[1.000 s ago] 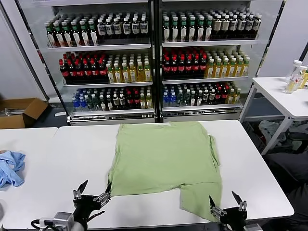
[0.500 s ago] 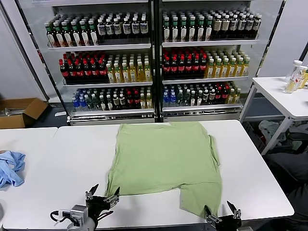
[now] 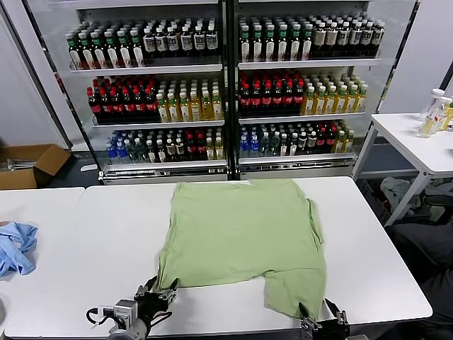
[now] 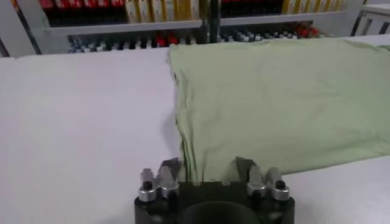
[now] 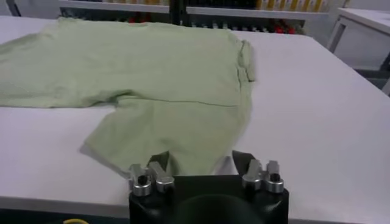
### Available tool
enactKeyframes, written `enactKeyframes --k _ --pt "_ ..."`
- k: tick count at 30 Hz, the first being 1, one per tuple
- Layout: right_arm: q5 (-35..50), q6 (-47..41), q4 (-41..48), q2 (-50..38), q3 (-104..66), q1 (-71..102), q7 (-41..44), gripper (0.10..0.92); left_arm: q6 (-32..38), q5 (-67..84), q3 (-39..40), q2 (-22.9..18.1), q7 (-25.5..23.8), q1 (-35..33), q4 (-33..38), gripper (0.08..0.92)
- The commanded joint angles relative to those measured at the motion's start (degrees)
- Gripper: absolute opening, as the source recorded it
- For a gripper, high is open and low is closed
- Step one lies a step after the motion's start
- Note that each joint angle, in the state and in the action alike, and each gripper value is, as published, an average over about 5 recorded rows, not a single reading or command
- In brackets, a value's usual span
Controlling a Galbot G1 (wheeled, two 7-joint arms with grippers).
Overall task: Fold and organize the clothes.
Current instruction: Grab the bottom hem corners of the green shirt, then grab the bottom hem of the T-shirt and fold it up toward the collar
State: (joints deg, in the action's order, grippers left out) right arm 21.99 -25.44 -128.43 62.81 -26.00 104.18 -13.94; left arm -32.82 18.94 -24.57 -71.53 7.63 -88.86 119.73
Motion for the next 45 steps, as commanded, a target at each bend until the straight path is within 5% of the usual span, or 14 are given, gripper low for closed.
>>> enactKeyframes --k 1,14,22,45 --pt "0.55 -0.07 0.05 0.02 0.13 0.03 0.05 0.463 -0.41 5.24 -0.15 0.05 0.2 0.46 -1.6 0.455" --pt "0.79 4.23 -3.84 -1.25 -2.07 0.55 1.22 0.117 0.95 14.93 -4.4 -0.11 -0.91 -3.32 7.87 0.105" --pt "3.17 6.35 -7.19 -2.87 -5.77 -1.01 1.15 0.106 1.16 18.94 -7.01 0.55 -1.9 -3.78 11.61 0.083" --pt "11.79 4.74 8.8 -10.61 -1.56 -28.18 0.69 0.106 2.12 27.27 -4.26 6.83 -2.68 13.7 -3.2 0.084"
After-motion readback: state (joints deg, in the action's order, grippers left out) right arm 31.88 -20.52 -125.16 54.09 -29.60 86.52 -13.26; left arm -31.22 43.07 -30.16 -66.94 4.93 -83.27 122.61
